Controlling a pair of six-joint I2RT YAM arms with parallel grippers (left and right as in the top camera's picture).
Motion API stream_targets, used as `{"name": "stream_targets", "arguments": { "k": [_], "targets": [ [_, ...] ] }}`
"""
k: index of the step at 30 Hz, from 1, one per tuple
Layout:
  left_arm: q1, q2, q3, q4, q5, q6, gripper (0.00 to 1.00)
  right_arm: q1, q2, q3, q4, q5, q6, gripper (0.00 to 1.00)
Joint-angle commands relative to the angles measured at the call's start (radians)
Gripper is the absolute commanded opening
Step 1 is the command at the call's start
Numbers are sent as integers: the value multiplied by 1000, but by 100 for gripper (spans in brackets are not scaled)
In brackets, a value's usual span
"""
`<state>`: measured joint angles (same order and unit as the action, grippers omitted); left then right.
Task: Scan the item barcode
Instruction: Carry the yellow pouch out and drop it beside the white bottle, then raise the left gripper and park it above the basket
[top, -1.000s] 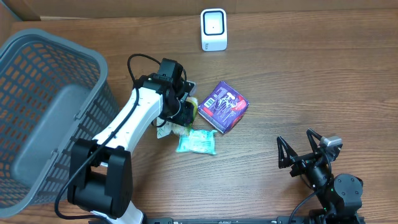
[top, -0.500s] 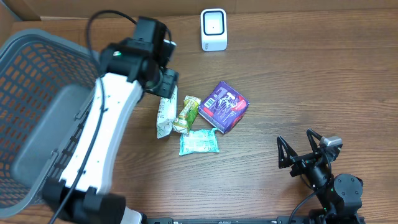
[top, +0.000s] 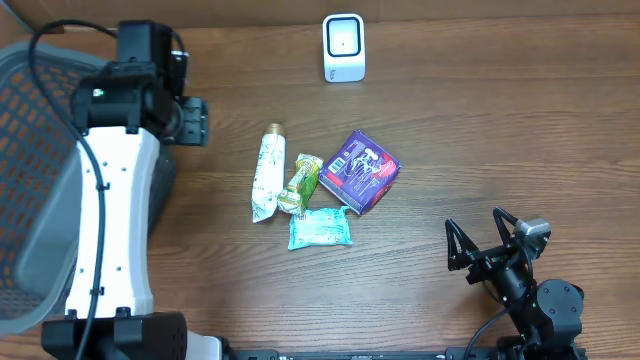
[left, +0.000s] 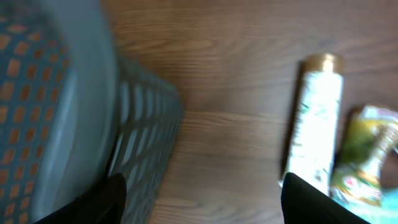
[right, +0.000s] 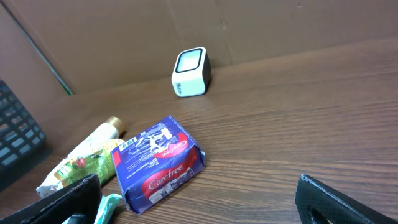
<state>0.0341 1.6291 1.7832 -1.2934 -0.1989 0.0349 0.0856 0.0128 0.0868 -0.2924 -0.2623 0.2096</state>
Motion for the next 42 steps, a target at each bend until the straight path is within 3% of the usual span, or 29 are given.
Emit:
{"name": "stream_targets", "arguments": {
  "k": [1,10,15,22,27,28,29,42],
  "targets": [
    [74,11,13,28,-27,6,71,5,-10,11,-24,-1,-2,100],
    [135,11,14,130,85,-12,72,5,-10,11,-24,-1,-2,100],
    [77,0,38,139,214,52,67,5,-10,11,-24,-1,-2,100],
    [-52,-98,80,138,237,43,69,5,-10,11,-24,-1,-2,100],
    [-68,-161,79,84,290,10,73,5,-10,11,-24,-1,-2,100],
    [-68,-164,79,69,296,10,90,5,-10,11,-24,-1,-2,100],
    [-68,-163,79,51,297,10,100,5,-10,11,-24,-1,-2,100],
    [-67,-105,77,-18,293,10,100,5,-10,11,-24,-1,-2,100]
  ]
}}
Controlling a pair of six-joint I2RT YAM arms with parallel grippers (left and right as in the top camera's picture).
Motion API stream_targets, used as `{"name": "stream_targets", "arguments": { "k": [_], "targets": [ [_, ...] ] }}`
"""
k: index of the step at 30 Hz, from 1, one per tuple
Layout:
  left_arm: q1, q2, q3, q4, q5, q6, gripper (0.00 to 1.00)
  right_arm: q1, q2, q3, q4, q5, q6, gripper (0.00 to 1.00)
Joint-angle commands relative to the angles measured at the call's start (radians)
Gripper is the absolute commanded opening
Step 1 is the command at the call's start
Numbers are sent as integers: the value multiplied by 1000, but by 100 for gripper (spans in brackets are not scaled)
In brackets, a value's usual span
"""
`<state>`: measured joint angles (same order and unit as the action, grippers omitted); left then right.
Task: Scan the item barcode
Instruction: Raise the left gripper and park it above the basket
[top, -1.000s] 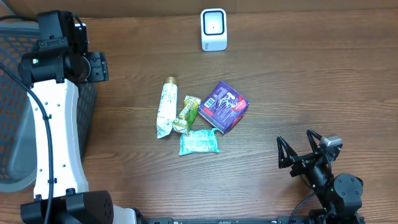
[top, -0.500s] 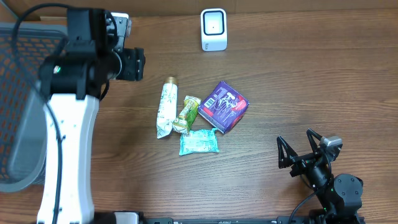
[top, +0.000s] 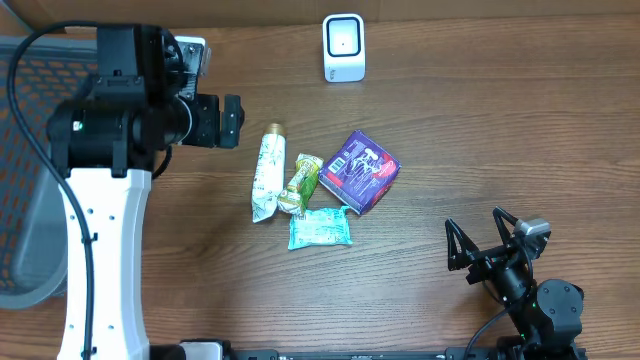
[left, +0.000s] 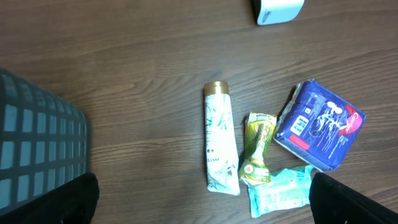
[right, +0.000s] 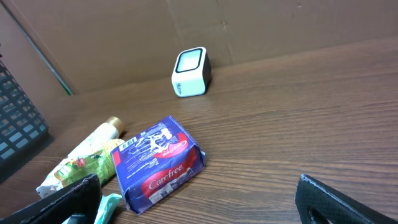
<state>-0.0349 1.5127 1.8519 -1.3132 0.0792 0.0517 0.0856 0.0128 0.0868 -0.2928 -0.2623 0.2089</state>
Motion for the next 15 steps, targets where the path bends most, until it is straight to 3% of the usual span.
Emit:
{"name": "stream_targets", "arguments": {
  "k": [1,15],
  "targets": [
    [2,14,9,2,15,-6,99,5,-10,11,-24,-1,-1,100],
    [2,19,9,1,15,-6,100,5,-6,12,-24,-81,7,100]
  ]
}}
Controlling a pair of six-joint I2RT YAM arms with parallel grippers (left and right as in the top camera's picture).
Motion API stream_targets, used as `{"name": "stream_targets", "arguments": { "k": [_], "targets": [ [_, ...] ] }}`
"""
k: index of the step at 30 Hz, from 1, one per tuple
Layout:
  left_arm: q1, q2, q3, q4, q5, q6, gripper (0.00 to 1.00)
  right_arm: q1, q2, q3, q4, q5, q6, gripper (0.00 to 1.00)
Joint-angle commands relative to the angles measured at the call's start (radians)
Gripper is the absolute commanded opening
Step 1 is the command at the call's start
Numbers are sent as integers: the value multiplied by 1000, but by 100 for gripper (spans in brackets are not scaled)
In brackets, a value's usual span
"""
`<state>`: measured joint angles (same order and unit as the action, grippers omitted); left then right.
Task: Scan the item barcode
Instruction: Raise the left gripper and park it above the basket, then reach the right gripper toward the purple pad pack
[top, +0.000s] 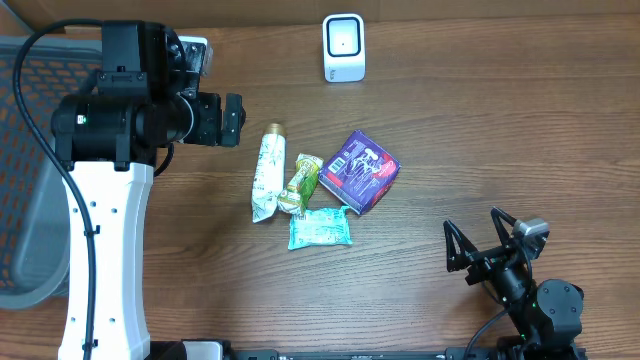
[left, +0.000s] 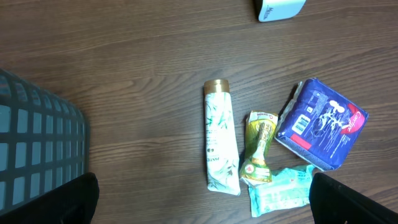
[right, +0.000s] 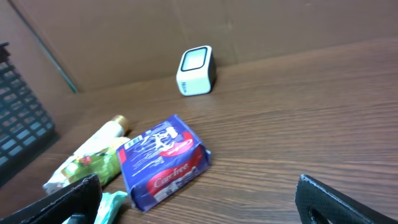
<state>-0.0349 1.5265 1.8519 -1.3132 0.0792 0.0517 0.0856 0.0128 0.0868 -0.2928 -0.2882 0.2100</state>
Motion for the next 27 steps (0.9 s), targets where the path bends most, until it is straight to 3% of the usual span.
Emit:
{"name": "stream_targets", "arguments": {
  "k": [1,9,14,23,27],
  "targets": [
    [2,5,9,1,15,-6,100,5,-1,12,-21,-76,6,100],
    [3,5,9,1,15,-6,100,5,210,166,2,-163,5,100],
    [3,5,9,1,15,-6,100,5,542,422,-61,-193,-6,100],
    [2,5,9,1,15,-6,100,5,1102,958,-380,-225,-10,100],
    [2,5,9,1,15,-6,99,5,1257,1038,-320,-225,-9,100]
  ]
}}
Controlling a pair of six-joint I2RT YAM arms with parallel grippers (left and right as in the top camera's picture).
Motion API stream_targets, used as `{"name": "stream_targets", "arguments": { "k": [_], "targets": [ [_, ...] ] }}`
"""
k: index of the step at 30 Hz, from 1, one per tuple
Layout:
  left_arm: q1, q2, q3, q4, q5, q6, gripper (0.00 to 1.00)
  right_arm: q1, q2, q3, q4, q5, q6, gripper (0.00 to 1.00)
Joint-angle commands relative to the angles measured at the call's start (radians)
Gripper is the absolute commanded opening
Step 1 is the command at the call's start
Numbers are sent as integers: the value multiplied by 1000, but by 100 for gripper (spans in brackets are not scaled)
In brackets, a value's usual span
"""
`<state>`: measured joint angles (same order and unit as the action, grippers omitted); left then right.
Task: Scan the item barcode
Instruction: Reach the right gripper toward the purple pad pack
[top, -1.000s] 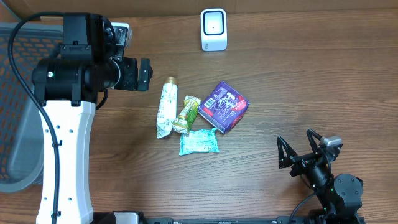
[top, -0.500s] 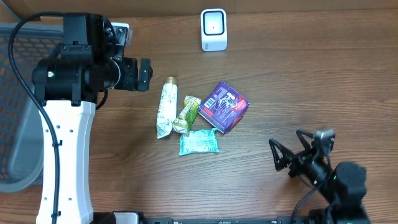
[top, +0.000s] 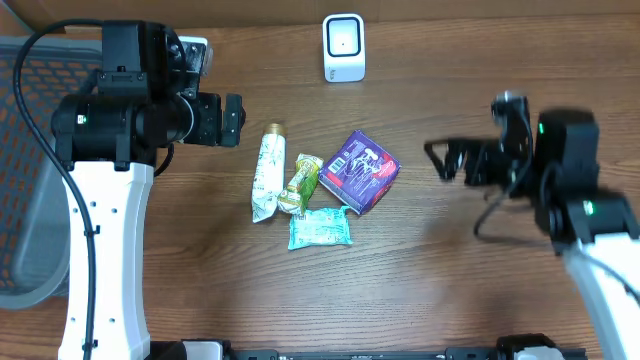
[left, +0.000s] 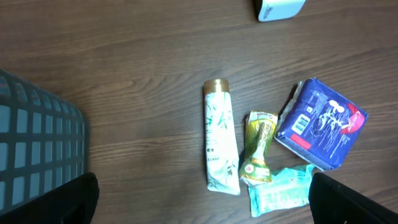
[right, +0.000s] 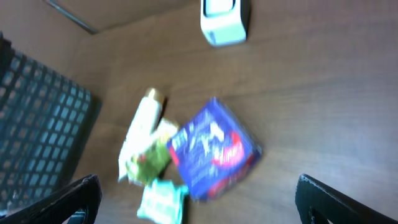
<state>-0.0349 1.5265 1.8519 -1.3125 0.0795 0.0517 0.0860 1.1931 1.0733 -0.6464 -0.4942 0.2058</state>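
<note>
Several items lie mid-table: a white tube with a gold cap (top: 265, 172), a green packet (top: 302, 182), a blue-purple pack (top: 359, 170) with a barcode label, and a teal pack (top: 320, 228). The white scanner (top: 343, 47) stands at the back edge. My left gripper (top: 232, 120) hovers open, left of the tube (left: 221, 137), holding nothing. My right gripper (top: 440, 160) is open in the air to the right of the blue pack (right: 214, 148), also holding nothing; its view is blurred.
A grey mesh basket (top: 30, 120) fills the far left and shows in the left wrist view as the basket corner (left: 37, 149). Bare wood lies right of the items and in front of them.
My right arm has left its low spot at the front right and now hangs higher, right of the blue pack, looking down on the items. The left arm and the items have not moved.
At first my left gripper was over the basket's edge and the right one rested at the front right. Then the left gripper stood over the table left of the tube and stayed. Only now is the right gripper raised toward the items.
</note>
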Motion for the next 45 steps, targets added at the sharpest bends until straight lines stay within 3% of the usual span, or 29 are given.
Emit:
{"name": "stream_targets", "arguments": {
  "k": [1,5,14,21,25,38,45],
  "targets": [
    [2,5,9,1,14,-6,100,5,111,52,77,-23,-6,100],
    [1,5,9,1,14,-6,100,28,308,55,203,-166,-138,97],
    [2,5,9,0,14,-6,100,45,541,93,229,-178,-284,94],
    [2,5,9,0,14,-6,99,49,648,93,308,-227,-290,92],
    [2,5,9,1,14,-6,100,58,687,93,305,-229,-315,83],
    [2,5,9,0,14,-6,100,112,785,93,341,-248,-316,80],
    [2,5,9,1,14,-6,100,122,811,93,321,-245,-303,67]
  ]
}}
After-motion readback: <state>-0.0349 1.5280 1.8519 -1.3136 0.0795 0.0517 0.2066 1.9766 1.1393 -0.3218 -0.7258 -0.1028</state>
